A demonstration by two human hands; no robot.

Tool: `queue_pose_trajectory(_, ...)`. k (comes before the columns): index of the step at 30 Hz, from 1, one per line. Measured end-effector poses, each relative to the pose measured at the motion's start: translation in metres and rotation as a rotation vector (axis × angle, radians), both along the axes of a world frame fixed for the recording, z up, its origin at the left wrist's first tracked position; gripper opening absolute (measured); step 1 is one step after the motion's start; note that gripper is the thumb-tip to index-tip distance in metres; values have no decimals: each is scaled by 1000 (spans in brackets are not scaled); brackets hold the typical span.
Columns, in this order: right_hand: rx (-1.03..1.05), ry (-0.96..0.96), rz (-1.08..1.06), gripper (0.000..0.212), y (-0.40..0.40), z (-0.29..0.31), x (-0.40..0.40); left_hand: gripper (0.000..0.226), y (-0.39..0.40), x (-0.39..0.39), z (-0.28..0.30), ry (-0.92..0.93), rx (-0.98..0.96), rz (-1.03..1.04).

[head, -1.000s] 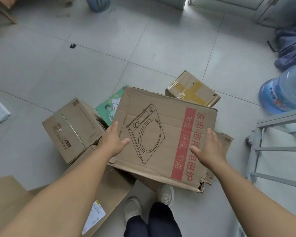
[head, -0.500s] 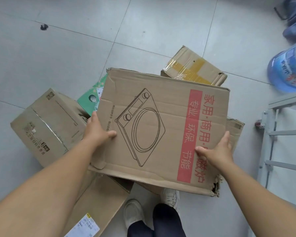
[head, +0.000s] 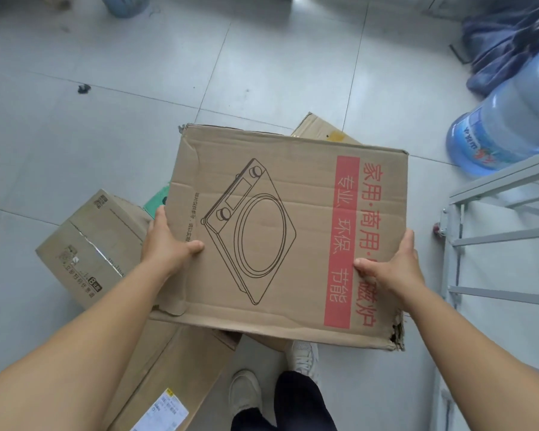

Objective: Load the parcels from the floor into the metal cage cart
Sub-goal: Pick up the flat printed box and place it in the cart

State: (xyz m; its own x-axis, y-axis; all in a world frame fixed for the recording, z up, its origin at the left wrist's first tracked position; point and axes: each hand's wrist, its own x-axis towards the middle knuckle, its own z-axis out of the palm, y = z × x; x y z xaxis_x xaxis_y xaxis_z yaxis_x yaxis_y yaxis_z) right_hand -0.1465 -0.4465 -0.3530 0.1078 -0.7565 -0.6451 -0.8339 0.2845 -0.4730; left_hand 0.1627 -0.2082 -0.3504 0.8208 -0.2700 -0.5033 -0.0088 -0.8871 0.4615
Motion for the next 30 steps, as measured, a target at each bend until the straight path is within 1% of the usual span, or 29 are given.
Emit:
queue_pose_trajectory(5,-68,-57,-18,120,-9,82,-4,102,-12,1,84,-51,-42,-36)
queue_pose_trajectory(11,-185,-154,-93,113,-7,189,-18,98,-36,3,191,-130,-139,-138)
queue_pose_trajectory(13,-224,-182,-126,107,-2,225,-27,93,-45,1,227,-161,-179,-175)
queue_pose_trajectory(14,-244,-194,-141,107,0,242,-32,88,-48,-2,246,-174,-202,-190)
queue_pose_trajectory(16,-296,-222,-168,116,2,274,-46,81,-55,-8,283,-201,-253,-223)
queue_pose_trajectory(17,-321,-235,-180,115,4,291,-52,78,-58,-12,301,-211,-277,-242)
queue_pose_trajectory(20,-420,-267,-201,97,15,344,-71,74,-63,-23,353,-228,-360,-290)
queue_pose_trajectory(22,-468,-282,-223,95,21,376,-85,77,-66,-28,384,-248,-414,-328)
queue_pose_trajectory(23,-497,-281,-230,97,23,390,-92,81,-67,-31,398,-264,-439,-351)
queue_pose_trajectory(26,-559,-289,-281,114,34,434,-115,95,-74,-46,441,-312,-521,-407)
queue_pose_trajectory(30,-666,-340,-380,117,52,489,-154,103,-91,-76,496,-367,-589,-488)
